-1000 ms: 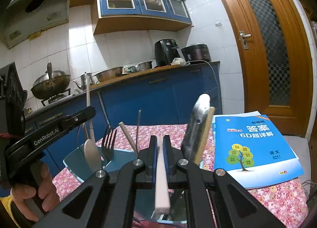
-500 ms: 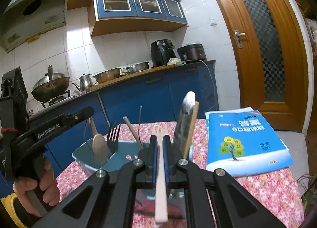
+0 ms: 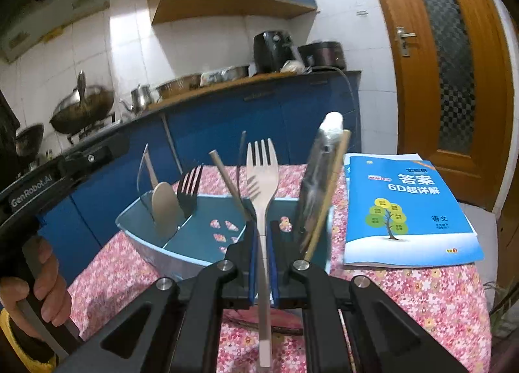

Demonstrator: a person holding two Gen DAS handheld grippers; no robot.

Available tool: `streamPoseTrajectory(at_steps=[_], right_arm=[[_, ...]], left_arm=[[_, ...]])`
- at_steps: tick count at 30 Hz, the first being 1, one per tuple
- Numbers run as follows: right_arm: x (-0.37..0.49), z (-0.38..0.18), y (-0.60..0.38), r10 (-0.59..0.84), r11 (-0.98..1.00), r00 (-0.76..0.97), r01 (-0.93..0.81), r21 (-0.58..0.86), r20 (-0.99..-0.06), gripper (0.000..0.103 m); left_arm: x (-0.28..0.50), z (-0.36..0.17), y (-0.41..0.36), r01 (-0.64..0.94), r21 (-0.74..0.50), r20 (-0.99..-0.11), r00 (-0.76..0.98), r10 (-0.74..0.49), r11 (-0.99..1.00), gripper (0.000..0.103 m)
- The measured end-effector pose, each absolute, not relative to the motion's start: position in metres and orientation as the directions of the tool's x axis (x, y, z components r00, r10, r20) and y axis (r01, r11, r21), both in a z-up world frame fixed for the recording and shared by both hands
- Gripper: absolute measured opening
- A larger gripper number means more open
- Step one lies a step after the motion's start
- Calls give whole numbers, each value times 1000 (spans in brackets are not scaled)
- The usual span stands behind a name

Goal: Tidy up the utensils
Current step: 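Lower the chopstick and fork into the caddy and open both tools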

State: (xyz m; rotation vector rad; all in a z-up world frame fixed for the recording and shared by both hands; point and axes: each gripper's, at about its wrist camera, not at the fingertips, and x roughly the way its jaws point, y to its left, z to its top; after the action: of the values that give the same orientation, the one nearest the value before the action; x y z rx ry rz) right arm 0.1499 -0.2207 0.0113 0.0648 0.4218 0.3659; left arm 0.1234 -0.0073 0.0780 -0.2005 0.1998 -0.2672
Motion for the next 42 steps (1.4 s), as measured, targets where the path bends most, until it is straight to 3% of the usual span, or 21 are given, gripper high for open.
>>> streamPoseTrajectory(at_steps=[10, 15, 25, 30, 35, 38, 42], right_arm=[[167, 16, -219, 359, 930, 779, -343, 129, -514, 8], [154, 25, -228, 393, 920, 814, -345, 188, -428, 8], [136, 52, -226, 330, 939, 933, -309, 151, -144, 8], [155, 45, -220, 313, 944, 942, -295, 147, -121, 8], [160, 27, -220, 295, 952, 941, -275, 136, -163, 9], [158, 24, -224, 305, 948, 934, -280, 150, -188, 29], [151, 26, -224, 309, 948, 933, -285, 143, -185, 44]], left_arm=[[119, 75, -5, 235, -216, -208, 937, -280, 948, 3], [115, 73, -1, 219, -214, -230, 936, -267, 952, 3], [119, 65, 12, 173, -240, -284, 928, -239, 955, 3], [121, 59, 14, 165, -246, -315, 918, -240, 955, 3], [120, 55, 15, 165, -233, -327, 915, -237, 958, 13], [118, 54, 15, 165, -233, -330, 914, -238, 958, 13], [114, 54, 15, 165, -235, -340, 909, -240, 958, 17]])
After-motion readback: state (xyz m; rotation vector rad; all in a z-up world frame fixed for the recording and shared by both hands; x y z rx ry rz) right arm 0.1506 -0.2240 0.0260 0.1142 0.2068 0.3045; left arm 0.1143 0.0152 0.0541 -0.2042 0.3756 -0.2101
